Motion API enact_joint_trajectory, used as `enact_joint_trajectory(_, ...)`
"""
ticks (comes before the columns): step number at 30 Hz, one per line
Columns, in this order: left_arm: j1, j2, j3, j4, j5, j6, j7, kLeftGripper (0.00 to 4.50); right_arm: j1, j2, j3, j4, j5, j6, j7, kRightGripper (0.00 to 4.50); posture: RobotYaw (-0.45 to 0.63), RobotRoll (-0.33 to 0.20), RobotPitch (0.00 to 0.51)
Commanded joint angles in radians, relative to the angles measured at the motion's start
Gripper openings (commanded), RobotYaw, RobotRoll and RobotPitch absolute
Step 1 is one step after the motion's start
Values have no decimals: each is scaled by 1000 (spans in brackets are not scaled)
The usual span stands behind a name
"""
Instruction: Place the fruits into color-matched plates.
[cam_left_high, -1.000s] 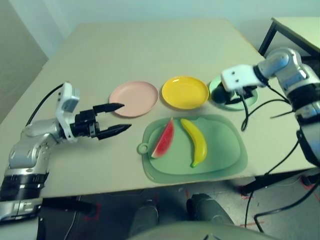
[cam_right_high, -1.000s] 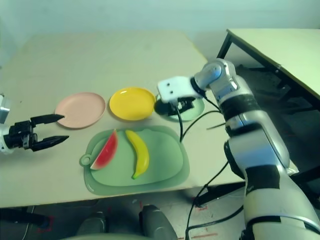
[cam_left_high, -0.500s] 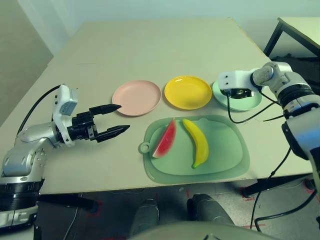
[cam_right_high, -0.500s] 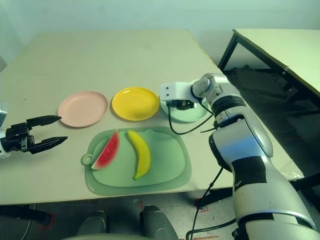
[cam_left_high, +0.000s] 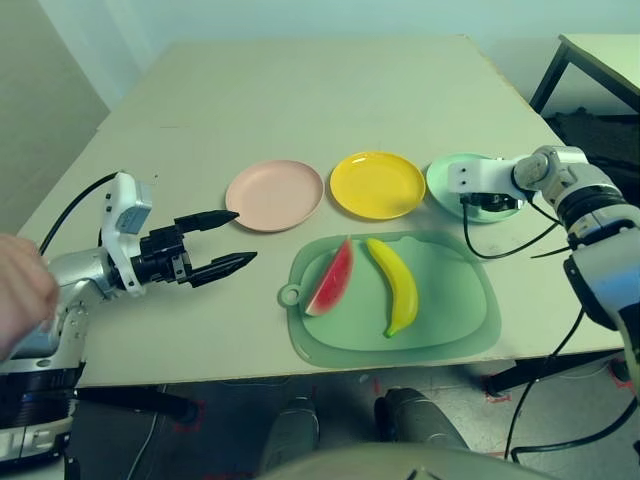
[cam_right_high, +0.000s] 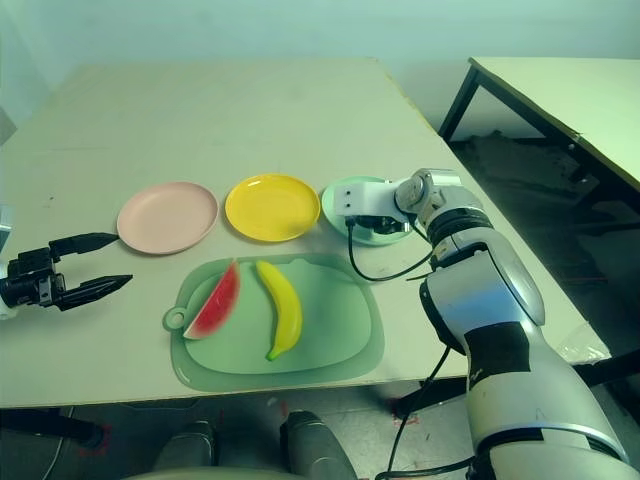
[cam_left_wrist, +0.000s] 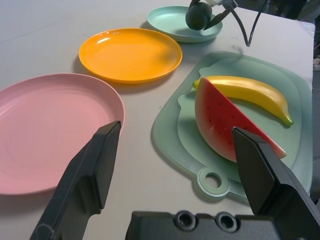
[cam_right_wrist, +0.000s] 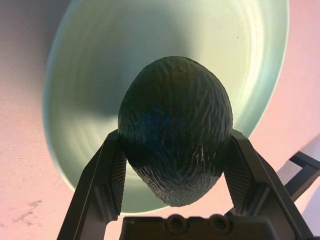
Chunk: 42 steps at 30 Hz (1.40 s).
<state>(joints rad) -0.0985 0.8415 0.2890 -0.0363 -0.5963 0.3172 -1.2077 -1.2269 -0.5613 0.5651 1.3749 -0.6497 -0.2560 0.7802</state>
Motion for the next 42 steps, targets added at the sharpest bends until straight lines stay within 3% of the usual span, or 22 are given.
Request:
enact_joint_trajectory(1,8,-4,6,-4,2,-6,1,4500,17,11,-9,3,-5,7,2,4003,-39,0,74)
enact_joint_trajectory(3,8,-3,6,-3,3,-8,1,4500,19,12,-13,3,-2,8,4,4472,-40,0,74)
enact_joint_trajectory(11,-17,-3,-14,36,16,-26,-18,4500,-21,-41,-5,-14,-9,-60,66,4472,-64,0,65)
enact_joint_trajectory(14,-36,-4,-23,70,26,-46,-37,4500,-77,-82,3,-45,-8,-171,174,4472,-81,0,61)
enact_joint_trajectory(19,-57,-10,-46,120,41,-78,-77,4500,-125,-131,-45,-161,105,-337,489,4472,-118,0,56)
enact_joint_trajectory(23,-90,-24,-70,170,57,-107,-104,4500,-47,-154,-88,-417,271,-403,697,4472,-137,0,54)
enact_joint_trajectory(27,-116,-36,-87,198,69,-127,-123,4500,88,-172,-99,-703,390,-373,776,4472,-143,0,54)
enact_joint_trajectory(36,-99,-9,-129,157,55,-143,-253,4500,255,-180,-48,-1121,509,-420,826,4472,-123,0,55)
enact_joint_trajectory(42,-90,-15,-125,146,45,-131,-283,4500,277,-147,22,-1219,521,-484,834,4472,-118,0,55)
